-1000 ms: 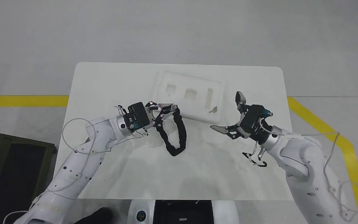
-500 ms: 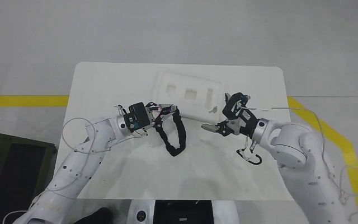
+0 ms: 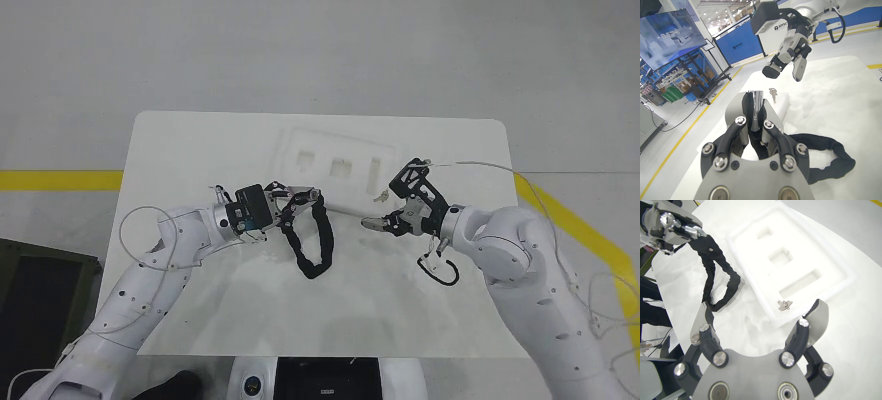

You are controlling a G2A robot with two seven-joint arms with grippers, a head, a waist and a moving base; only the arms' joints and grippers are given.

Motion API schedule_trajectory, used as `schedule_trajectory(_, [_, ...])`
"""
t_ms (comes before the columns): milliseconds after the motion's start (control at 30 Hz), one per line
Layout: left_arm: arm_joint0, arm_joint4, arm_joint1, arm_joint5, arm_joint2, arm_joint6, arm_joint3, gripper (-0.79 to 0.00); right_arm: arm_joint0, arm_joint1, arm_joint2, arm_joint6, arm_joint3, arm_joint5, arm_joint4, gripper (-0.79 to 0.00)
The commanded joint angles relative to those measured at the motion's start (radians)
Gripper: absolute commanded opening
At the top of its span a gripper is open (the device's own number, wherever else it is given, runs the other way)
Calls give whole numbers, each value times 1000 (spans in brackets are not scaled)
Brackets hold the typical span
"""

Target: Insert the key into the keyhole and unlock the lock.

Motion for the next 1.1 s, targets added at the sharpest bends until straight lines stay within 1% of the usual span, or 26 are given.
schedule_trajectory(0, [0,0,0,0,0,0,0,-785,6,-2,-9,-23,13,17,-4,0])
schedule_trajectory(267, [0,0,0,0,0,0,0,-785,61,-13,-60,-66,90,45,-47,0])
schedule_trajectory(300, [0,0,0,0,0,0,0,-785,65,-14,-65,-70,99,47,-50,-37])
schedule_trajectory(433, [0,0,0,0,0,0,0,-785,72,-16,-76,-76,120,61,-52,-71])
schedule_trajectory(467, [0,0,0,0,0,0,0,-785,73,-16,-78,-75,122,62,-51,-86])
schedule_trajectory(500, [0,0,0,0,0,0,0,-785,74,-16,-79,-74,124,62,-52,-132])
schedule_trajectory(533, [0,0,0,0,0,0,0,-785,73,-16,-79,-72,125,63,-53,-185])
schedule_trajectory(600, [0,0,0,0,0,0,0,-785,72,-16,-79,-70,126,65,-51,-348])
schedule_trajectory(633, [0,0,0,0,0,0,0,-785,70,-16,-80,-68,125,66,-50,-379])
schedule_trajectory(900, [0,0,0,0,0,0,0,-785,60,-15,-78,-67,135,88,-67,-422])
schedule_trajectory(1067, [0,0,0,0,0,0,0,-785,51,-14,-75,-72,131,103,-79,-471])
